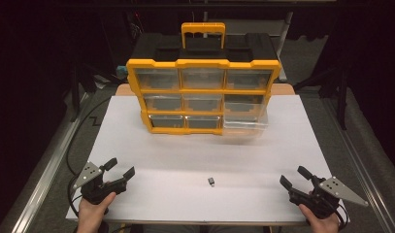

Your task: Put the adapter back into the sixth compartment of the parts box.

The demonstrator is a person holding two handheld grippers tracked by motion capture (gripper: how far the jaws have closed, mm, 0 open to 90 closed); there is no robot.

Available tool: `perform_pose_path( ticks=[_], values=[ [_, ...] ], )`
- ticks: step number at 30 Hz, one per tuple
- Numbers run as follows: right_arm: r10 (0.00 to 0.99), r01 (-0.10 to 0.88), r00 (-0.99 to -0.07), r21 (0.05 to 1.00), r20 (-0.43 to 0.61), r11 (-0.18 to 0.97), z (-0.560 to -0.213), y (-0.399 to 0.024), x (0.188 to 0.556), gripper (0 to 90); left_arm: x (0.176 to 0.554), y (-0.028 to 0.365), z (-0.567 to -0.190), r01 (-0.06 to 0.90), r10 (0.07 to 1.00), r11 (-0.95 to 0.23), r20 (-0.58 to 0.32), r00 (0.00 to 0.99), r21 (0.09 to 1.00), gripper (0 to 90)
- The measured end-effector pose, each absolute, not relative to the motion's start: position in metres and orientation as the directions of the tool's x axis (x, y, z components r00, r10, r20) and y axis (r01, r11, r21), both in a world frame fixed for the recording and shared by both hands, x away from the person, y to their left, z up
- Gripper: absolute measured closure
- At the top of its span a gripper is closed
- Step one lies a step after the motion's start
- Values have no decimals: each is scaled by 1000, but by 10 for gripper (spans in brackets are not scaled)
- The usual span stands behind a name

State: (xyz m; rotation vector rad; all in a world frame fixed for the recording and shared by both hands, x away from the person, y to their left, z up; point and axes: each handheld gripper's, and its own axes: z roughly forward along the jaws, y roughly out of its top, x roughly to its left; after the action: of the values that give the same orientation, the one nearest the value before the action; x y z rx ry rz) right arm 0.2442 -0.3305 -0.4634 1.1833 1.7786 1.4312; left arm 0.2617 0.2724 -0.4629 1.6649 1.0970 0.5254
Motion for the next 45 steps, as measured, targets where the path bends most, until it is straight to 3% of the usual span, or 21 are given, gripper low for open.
perform_pose_path(
  ticks=[9, 18, 45],
  values=[
    [869, 310, -484, 949, 102, 61, -462, -325, 247, 232, 262, 272, -463, 411, 857, -57, -167, 488, 910, 222],
    [857, 289, -512, 951, 56, 111, -460, -311, 250, 158, 262, 272, -463, 411, 856, -59, -166, 489, 910, 222],
    [772, 284, -634, 942, 44, 179, -457, -286, 254, 178, 262, 272, -463, 414, 857, -61, -165, 488, 908, 222]
  ],
)
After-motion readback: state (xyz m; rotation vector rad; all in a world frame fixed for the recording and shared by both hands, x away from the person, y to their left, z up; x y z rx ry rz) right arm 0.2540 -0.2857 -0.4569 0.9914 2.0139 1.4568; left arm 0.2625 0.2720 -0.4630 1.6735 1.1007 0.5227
